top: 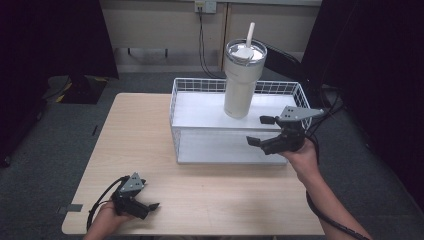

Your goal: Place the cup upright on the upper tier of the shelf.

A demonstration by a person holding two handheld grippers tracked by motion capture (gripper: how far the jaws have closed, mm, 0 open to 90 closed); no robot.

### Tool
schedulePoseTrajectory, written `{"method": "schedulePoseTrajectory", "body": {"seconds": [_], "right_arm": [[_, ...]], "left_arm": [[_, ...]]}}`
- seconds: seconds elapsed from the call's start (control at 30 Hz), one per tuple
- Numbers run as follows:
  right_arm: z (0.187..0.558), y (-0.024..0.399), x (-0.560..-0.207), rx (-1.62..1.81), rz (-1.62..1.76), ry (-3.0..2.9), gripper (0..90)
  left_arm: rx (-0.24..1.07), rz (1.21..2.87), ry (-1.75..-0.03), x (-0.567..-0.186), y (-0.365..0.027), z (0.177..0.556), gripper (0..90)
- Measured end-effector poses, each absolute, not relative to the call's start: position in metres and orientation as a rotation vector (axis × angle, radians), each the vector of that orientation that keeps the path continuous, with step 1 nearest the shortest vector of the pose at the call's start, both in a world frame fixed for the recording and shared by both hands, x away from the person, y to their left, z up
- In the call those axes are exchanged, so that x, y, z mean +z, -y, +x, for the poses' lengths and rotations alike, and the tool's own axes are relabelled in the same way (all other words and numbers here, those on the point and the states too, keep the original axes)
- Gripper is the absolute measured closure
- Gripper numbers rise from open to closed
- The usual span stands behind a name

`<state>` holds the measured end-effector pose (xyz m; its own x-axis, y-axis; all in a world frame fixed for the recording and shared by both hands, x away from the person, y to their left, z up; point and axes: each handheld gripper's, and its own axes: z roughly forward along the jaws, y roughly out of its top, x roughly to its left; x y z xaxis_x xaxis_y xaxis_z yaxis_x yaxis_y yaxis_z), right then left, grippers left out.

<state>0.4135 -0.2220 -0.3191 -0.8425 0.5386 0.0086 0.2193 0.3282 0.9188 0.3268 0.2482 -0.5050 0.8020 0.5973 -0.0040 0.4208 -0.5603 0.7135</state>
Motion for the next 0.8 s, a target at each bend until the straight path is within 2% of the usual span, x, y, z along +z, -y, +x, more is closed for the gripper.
{"method": "schedulePoseTrajectory", "body": {"seconds": [0.37, 0.8], "right_arm": [[0.386, 0.233, -0.372, 1.515, 0.689, -2.354, 9.4], [0.371, 0.237, -0.421, 1.526, 0.714, -2.410, 9.5]], "left_arm": [[0.309, 2.247, -0.748, -0.505, -0.248, 0.327, 0.9], [0.309, 2.248, -0.749, -0.505, -0.248, 0.327, 0.9]]}}
